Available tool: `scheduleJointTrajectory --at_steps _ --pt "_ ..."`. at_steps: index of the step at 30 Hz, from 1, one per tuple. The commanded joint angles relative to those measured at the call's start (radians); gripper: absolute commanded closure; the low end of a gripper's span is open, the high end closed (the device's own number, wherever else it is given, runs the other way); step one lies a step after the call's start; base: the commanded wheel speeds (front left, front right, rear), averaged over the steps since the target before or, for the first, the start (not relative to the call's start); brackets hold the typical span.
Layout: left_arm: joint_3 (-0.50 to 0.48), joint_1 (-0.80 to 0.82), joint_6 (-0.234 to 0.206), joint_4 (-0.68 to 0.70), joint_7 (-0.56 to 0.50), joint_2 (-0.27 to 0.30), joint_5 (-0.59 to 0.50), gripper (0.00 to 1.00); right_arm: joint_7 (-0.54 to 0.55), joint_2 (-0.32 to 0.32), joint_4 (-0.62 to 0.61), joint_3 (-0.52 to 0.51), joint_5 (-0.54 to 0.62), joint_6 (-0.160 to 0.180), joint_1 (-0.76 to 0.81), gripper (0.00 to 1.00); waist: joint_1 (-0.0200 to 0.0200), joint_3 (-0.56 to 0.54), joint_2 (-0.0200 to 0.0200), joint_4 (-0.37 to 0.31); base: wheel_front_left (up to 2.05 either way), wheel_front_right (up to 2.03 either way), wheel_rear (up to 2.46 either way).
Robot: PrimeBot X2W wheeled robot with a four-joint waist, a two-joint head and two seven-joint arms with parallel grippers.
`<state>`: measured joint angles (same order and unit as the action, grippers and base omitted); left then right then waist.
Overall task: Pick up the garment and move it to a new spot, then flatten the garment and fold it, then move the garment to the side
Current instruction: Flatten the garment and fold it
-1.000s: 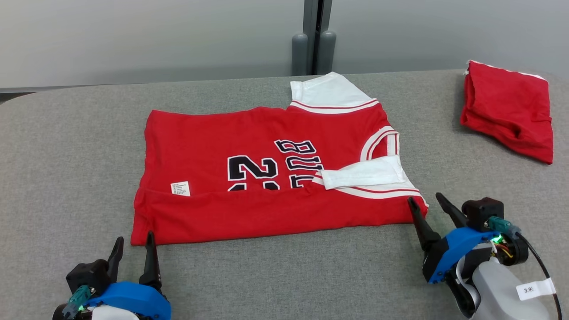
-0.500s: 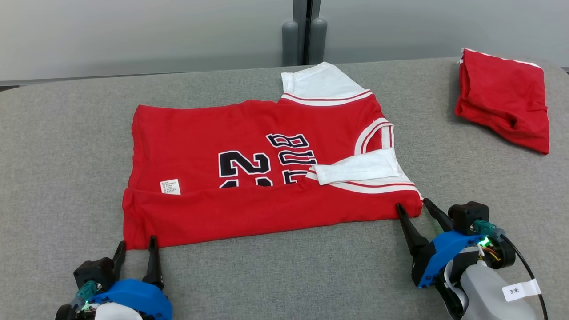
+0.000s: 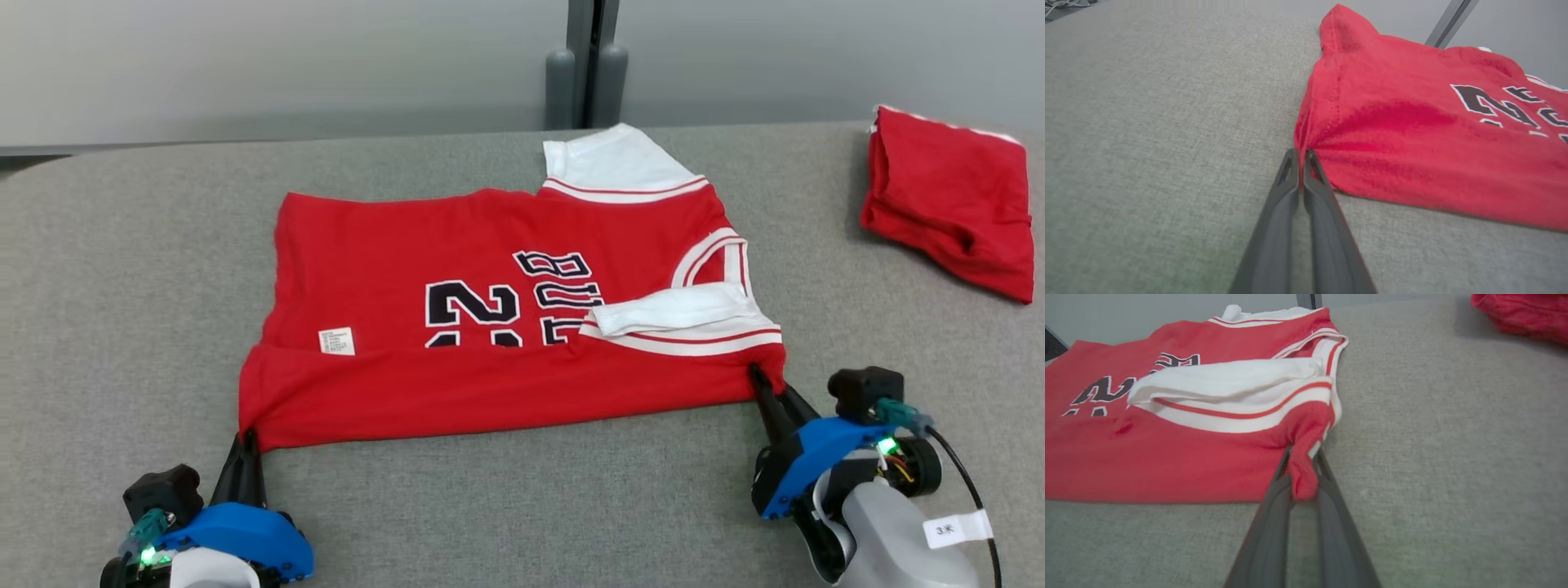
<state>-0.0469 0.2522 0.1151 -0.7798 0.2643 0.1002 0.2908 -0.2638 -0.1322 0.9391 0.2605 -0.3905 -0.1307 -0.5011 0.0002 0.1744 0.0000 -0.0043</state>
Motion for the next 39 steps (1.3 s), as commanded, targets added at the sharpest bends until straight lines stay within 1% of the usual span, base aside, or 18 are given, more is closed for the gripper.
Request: scheduleJointTrajectory --at_steps 1,5,10,17,21,22,23,24,26,32,34,39 --pt "-0.002 -0.017 0.002 0.013 0.000 0.003 0.004 1.00 -0.001 -0.008 -0.014 -0.009 -0.005 0.000 0.024 1.00 -0.0002 -0.012 0.0000 -0.001 0.00 0.00 0.00" --pt "-0.006 -0.077 0.008 0.087 0.000 -0.011 0.001 1.00 -0.001 -0.020 -0.091 -0.044 -0.013 0.000 0.107 1.00 -0.0002 -0.062 0.0000 0.008 0.00 0.00 0.00" --pt "-0.020 -0.190 0.011 0.185 0.000 -0.027 0.002 1.00 -0.001 -0.034 -0.211 -0.079 -0.018 0.000 0.263 1.00 -0.0002 -0.117 0.0000 0.017 0.00 0.00 0.00" --pt "-0.025 -0.346 -0.021 0.300 0.001 -0.044 0.024 1.00 0.016 -0.032 -0.377 -0.111 -0.020 0.000 0.472 1.00 -0.0002 -0.136 0.0000 0.018 0.00 0.00 0.00" --pt "-0.010 -0.384 -0.028 0.307 0.001 -0.046 0.045 1.00 0.060 -0.023 -0.456 -0.146 -0.013 0.000 0.549 1.00 -0.0002 -0.134 0.0000 0.015 0.00 0.00 0.00" --pt "0.002 -0.386 -0.029 0.300 0.001 -0.047 0.038 0.48 0.070 -0.020 -0.470 -0.150 -0.004 0.000 0.558 0.65 -0.0002 -0.134 0.0000 0.013 0.00 0.00 0.00" --pt "0.008 -0.382 -0.031 0.301 0.001 -0.048 0.034 0.00 0.076 -0.014 -0.485 -0.156 -0.001 0.000 0.563 0.02 -0.0002 -0.134 0.0000 0.011 0.00 0.00 0.00" --pt "0.004 -0.375 -0.032 0.308 0.001 -0.046 0.042 0.00 0.085 -0.009 -0.496 -0.160 0.004 0.000 0.567 0.00 -0.0002 -0.135 0.0000 0.011 0.00 0.00 0.00" --pt "0.004 -0.366 -0.033 0.328 0.001 -0.048 0.029 0.00 0.087 -0.012 -0.519 -0.163 0.031 0.000 0.569 0.00 -0.0002 -0.136 0.0000 0.010 0.00 0.00 0.00" --pt "-0.046 -0.354 -0.030 0.445 0.001 -0.049 -0.010 0.00 0.059 -0.003 -0.593 -0.184 0.102 0.000 0.540 0.00 -0.0002 -0.135 0.0000 0.013 0.00 0.00 0.00" --pt "-0.066 -0.338 -0.024 0.485 0.001 -0.049 -0.028 0.00 0.043 0.008 -0.614 -0.192 0.126 0.000 0.521 0.00 -0.0002 -0.135 0.0000 0.015 0.00 0.00 0.00" --pt "-0.081 -0.307 -0.016 0.545 0.001 -0.050 -0.073 0.00 0.011 0.037 -0.637 -0.193 0.168 0.000 0.473 0.00 -0.0002 -0.128 0.0000 0.018 0.00 0.00 0.00"
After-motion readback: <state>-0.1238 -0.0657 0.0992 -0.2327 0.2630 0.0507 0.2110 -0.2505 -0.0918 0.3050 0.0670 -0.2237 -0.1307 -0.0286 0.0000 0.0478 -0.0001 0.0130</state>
